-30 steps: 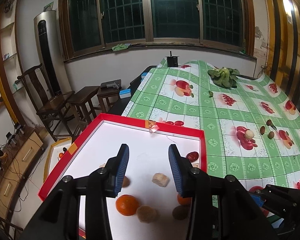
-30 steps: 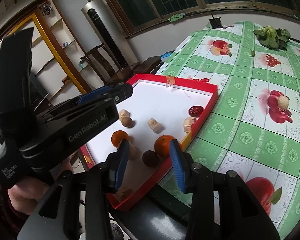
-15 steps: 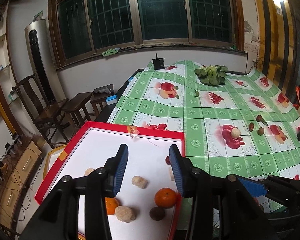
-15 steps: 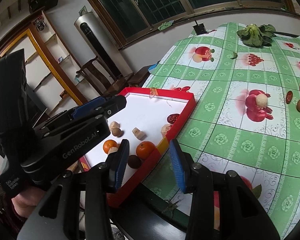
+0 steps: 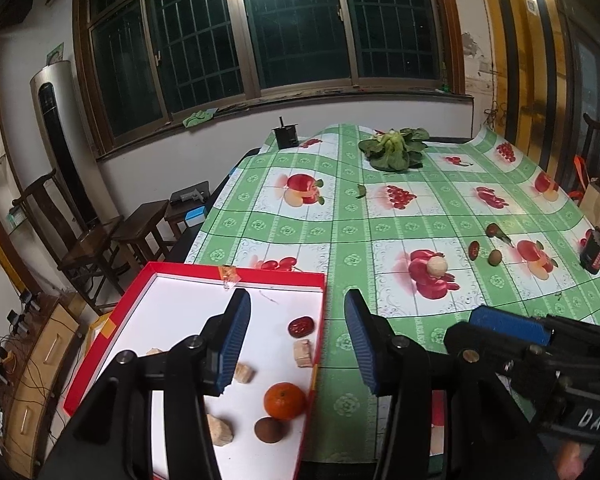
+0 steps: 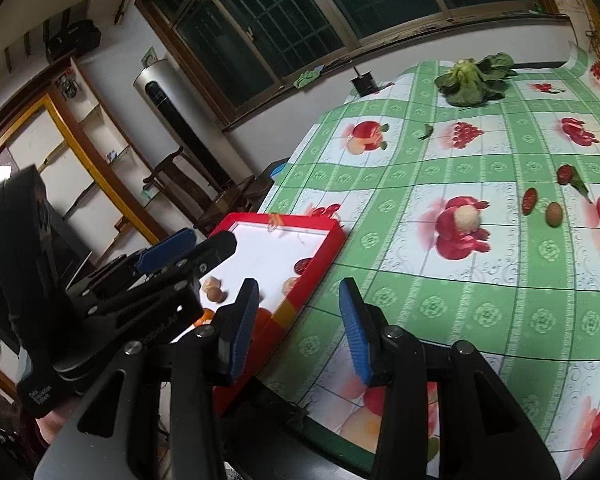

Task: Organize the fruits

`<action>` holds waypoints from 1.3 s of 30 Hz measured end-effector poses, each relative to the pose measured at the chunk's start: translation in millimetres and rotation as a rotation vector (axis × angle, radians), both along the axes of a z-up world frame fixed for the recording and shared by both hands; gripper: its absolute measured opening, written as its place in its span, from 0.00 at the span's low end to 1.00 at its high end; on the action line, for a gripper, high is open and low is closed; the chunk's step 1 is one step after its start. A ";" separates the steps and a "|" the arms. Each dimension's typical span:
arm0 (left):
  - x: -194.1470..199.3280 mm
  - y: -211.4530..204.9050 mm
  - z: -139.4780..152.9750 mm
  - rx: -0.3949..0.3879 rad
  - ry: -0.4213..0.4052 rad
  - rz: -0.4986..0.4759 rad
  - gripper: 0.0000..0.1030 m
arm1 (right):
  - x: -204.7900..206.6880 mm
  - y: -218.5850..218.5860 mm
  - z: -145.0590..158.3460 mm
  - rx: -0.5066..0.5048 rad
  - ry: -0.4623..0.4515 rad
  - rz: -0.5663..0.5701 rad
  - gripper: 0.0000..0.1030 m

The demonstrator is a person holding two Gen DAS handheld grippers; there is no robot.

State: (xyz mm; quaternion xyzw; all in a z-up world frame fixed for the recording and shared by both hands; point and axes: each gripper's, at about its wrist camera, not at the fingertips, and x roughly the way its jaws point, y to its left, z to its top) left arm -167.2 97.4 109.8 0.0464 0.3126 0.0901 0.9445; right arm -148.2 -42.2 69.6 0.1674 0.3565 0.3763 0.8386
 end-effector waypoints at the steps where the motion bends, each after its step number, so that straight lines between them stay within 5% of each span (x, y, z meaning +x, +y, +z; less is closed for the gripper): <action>1: 0.7 -3.3 0.4 0.003 0.001 -0.007 0.48 | 1.5 -4.8 0.6 0.004 0.000 -0.011 0.42; 26: 11.9 -93.7 9.2 0.064 0.016 -0.177 0.73 | 24.9 -137.2 -1.7 0.092 0.021 -0.291 0.54; 39: 22.2 -138.5 3.2 0.013 0.078 -0.291 0.79 | 57.2 -180.1 -51.2 0.055 0.148 -0.381 0.62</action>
